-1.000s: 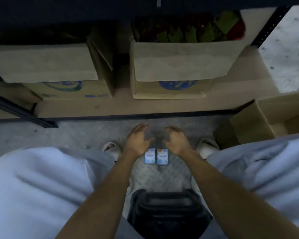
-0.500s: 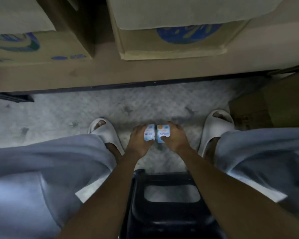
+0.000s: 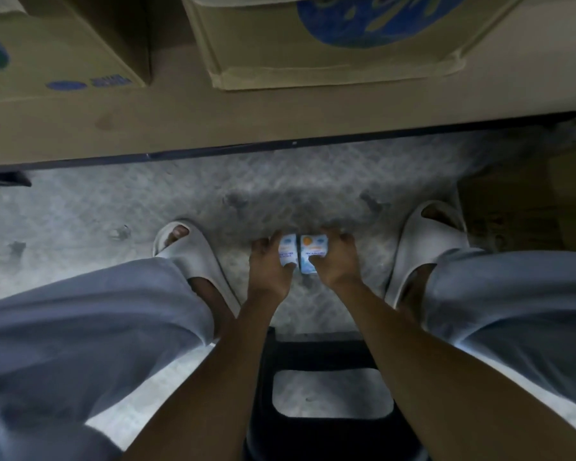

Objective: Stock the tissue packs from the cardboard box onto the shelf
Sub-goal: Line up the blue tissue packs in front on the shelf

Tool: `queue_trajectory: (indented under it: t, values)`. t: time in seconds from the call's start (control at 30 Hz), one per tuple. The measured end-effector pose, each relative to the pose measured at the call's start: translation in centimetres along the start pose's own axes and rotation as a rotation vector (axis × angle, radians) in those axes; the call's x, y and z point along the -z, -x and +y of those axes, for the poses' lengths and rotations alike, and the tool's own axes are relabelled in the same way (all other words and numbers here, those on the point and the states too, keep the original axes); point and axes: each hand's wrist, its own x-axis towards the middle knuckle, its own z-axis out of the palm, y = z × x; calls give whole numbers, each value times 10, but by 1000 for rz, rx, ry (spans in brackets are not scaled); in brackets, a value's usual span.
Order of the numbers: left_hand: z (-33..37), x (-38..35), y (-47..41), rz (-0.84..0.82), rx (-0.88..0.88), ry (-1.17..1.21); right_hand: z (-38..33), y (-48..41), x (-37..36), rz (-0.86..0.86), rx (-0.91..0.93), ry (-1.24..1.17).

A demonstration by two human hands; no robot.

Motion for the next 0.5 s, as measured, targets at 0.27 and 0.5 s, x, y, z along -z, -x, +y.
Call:
queue_trajectory:
  t: [0.27,0.5]
  values:
    - [1,-6,-5,39,43,-83,3,-1,-5,33,18,-33]
    - [6,2,-2,88,21,62,4,2,6,54,93,-84]
